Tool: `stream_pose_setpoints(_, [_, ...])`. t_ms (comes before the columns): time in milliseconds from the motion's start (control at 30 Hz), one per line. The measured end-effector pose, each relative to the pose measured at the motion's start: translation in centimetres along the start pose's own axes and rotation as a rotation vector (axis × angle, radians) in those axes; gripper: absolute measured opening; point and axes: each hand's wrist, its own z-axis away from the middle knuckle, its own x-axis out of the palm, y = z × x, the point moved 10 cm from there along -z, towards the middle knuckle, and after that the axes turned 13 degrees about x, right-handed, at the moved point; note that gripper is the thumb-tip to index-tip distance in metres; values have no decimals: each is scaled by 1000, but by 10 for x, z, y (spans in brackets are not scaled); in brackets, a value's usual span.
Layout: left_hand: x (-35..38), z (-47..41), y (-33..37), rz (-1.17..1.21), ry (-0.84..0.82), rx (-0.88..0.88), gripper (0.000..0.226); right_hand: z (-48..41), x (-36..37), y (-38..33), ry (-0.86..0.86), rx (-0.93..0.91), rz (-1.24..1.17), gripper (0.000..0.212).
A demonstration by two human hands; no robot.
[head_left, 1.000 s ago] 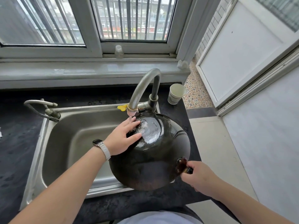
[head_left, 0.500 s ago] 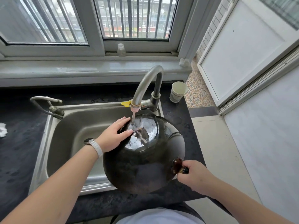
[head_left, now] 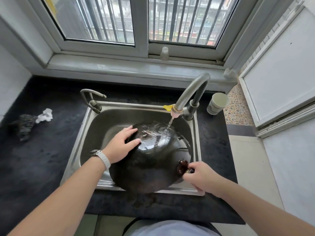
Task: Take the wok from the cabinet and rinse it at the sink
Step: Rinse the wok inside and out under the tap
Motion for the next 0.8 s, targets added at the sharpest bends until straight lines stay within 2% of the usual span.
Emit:
stream_pose_setpoints(133, [-2, 3, -1, -29, 46, -1, 51, -10, -3, -14, -24, -12, 2, 13])
stream_pose_setpoints(333, [2, -4, 12, -128, 61, 41, 77, -24, -7, -20, -62, 10, -35, 12])
stream_pose_setpoints(567, [10, -29, 41, -216, 79, 171, 67, -43, -14, -16, -69, 41, -76, 14])
stream_pose_setpoints(800, [29, -51, 52, -318, 7, 229, 71, -56, -29, -19, -92, 41, -153, 14])
